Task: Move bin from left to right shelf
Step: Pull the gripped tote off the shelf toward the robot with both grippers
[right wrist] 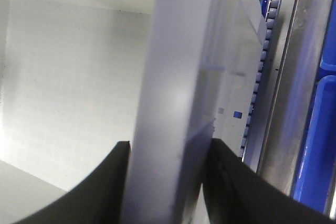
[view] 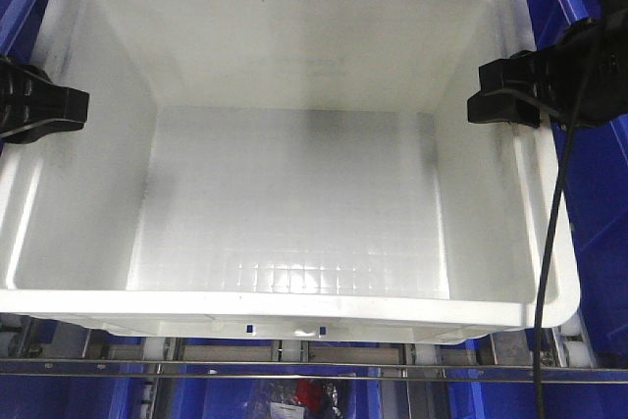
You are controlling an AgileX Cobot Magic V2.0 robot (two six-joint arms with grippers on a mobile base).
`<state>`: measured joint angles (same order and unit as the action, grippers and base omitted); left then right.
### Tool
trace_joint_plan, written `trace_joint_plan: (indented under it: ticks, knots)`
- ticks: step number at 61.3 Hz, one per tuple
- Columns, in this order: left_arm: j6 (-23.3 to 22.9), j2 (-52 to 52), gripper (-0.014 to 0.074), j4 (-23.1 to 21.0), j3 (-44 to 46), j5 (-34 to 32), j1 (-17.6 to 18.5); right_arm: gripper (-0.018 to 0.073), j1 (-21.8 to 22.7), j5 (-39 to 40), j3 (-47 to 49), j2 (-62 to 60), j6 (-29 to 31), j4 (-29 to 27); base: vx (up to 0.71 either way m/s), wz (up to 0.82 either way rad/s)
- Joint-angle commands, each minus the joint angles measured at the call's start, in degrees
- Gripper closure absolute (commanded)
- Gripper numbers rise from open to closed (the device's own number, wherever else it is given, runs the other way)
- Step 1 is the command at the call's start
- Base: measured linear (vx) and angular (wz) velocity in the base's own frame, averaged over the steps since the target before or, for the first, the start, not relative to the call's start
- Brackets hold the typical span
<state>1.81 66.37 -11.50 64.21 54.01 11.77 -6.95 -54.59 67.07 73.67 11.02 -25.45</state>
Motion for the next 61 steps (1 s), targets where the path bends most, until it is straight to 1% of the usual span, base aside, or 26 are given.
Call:
trace_joint_plan:
  ticks: [1,61]
  knots:
    - [1.4,-2.0,0.0604,0.5,2.0,-5.0,-0.2,0.0563,0.4,4.6,2.2,-2.6,3.3,-0.4,0.00,0.00]
    - [1.4,-2.0,0.0604,0.5,2.0,-5.0,-0.2,0.0563,0.4,4.6,2.2,-2.6,3.3,-0.4,-0.02,0.00]
